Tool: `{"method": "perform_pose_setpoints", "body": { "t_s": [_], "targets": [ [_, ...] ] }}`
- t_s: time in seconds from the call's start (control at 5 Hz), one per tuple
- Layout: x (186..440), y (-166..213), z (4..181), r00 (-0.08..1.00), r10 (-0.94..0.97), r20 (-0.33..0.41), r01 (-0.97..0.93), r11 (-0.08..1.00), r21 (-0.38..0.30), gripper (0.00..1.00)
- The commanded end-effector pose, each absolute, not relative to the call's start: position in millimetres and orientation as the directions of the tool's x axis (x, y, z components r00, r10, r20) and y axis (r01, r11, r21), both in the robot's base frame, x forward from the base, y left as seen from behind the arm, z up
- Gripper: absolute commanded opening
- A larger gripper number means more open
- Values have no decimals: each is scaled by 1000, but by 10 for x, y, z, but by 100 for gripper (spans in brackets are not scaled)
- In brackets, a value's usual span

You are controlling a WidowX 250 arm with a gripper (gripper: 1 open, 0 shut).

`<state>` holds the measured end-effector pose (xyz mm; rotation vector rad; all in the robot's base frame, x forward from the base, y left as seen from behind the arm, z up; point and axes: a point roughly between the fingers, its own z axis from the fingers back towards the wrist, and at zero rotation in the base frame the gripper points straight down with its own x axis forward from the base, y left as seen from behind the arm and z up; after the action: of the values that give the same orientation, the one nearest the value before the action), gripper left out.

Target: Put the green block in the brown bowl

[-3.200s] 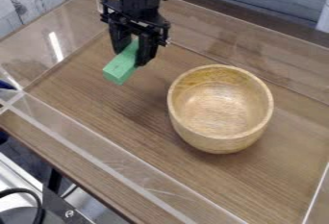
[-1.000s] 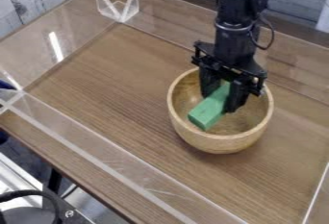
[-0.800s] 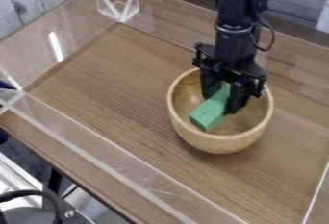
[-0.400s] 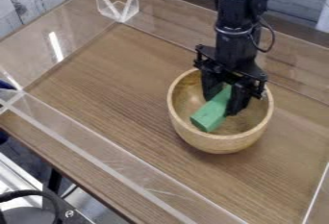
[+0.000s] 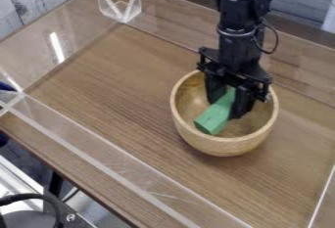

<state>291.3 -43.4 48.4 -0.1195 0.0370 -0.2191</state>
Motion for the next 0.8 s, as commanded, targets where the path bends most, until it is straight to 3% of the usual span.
{"method": "perform_pose_setpoints", "body": {
  "t_s": [0.0,0.6],
  "targets": [
    [2983,-408,628,975,-218,36,220,968,-123,0],
    [2990,-359,717,976,-207,71,216,967,-138,0]
  ]
}}
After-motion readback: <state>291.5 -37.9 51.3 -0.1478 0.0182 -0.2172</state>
